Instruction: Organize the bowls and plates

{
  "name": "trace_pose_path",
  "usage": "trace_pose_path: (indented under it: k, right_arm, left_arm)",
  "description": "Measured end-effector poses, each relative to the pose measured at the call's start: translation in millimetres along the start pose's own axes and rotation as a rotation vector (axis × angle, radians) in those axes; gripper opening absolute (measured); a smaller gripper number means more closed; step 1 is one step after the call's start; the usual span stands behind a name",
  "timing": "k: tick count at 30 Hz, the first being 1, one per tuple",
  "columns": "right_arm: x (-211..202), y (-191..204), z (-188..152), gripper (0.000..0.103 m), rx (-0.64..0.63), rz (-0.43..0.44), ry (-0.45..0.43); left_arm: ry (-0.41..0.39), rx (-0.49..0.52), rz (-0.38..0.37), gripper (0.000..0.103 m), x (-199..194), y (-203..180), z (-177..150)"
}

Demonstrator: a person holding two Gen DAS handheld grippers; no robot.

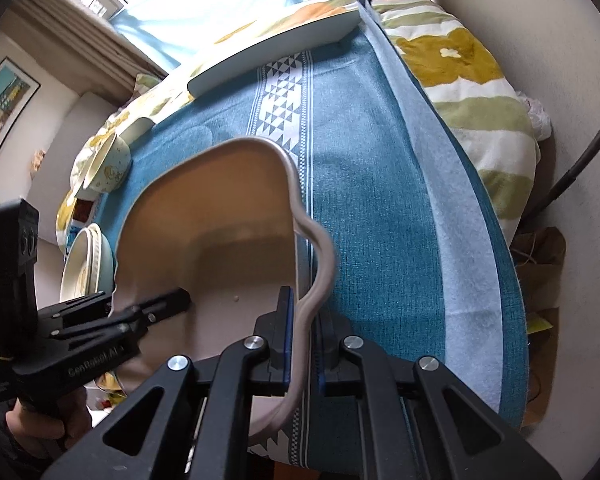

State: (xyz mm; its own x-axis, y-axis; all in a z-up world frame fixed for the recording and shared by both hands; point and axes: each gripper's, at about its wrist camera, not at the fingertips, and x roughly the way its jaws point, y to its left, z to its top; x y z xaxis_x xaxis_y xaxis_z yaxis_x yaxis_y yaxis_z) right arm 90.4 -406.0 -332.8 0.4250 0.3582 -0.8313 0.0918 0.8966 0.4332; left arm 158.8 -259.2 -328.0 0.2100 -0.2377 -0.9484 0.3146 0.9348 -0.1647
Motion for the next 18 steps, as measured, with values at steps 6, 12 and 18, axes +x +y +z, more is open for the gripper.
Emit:
trace_pose_path:
  k: [6, 12, 18]
  right_arm:
    - [-4.9, -7.9, -0.2, 0.060, 0.063, 0.027, -0.024]
    - [-27.0, 1.5, 3.2, 0.060, 0.042, -0.005, -0.080]
    - [-61.6, 33.5, 12.8, 0.060, -0.013, -0.015, -0.150]
  left_arm:
    - [-0.026, 0.017, 0.009, 0.075, -4.3, 1.1, -0.7]
    - [-0.049, 0.012, 0.015, 0.075, -23.4, 9.8, -7.3]
    - [-0.127, -0.025, 0.042, 0.075, -79.0, 30.4, -15.5]
